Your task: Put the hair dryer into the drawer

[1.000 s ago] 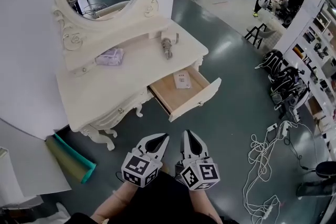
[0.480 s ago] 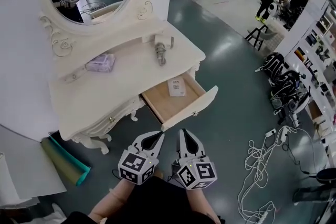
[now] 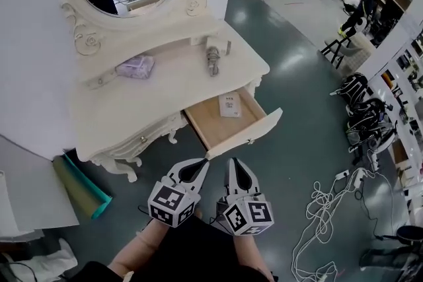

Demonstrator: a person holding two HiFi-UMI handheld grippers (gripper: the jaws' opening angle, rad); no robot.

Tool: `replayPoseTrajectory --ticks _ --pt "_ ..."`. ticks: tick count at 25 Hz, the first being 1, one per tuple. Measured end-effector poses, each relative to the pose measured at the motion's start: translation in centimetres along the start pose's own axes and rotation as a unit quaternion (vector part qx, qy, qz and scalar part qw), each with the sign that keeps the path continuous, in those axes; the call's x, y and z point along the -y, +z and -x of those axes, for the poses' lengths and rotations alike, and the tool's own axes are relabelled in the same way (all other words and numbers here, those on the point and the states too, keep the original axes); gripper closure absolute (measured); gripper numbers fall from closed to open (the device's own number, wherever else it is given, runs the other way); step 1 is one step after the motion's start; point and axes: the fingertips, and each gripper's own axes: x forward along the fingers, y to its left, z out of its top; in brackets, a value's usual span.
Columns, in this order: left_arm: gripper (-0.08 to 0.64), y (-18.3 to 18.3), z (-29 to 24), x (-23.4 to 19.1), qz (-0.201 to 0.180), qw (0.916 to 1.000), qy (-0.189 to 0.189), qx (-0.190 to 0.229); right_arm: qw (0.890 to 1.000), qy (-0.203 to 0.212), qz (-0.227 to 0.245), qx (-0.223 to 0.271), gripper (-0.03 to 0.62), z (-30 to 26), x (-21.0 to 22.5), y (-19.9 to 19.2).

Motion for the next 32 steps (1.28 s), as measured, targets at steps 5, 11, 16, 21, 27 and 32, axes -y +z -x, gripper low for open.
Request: replayPoseTrajectory --ticks 5,11,16,21,27,32 --pt "0.548 0.1 0.3 -0.3 0.007 1.0 0.006 0.003 1.0 0.005 0.007 -0.004 0.578 0.0 -0.4 0.0" --pt "0.548 1.5 -1.7 -1.4 0.015 0.9999 0.001 0.008 1.0 -0.012 0.018 -0.016 0.578 -1.5 1.7 1.0" --pt "0.548 3.4 -4.4 -3.1 0.014 0.9999 0.0 0.01 0.999 -0.026 0.032 -0.022 0.578 -4.0 4.1 3.5" --pt "0.548 4.9 -7.3 -5.2 0.011 0.9999 -0.005 -0.003 0.998 -0.043 0.028 -0.021 0.578 -6.7 6.0 5.0" --pt "0.548 6.8 -11.2 -8.3 0.02 0.9995 -0.021 -0.012 0.997 -0.057 0.032 -0.029 0.578 -10.6 8.1 7.0" --pt "0.548 8.3 -14.1 -10.7 0.032 0.9986 -0.036 -0.02 0.996 -0.066 0.031 -0.051 0.578 -13.8 9.8 8.1"
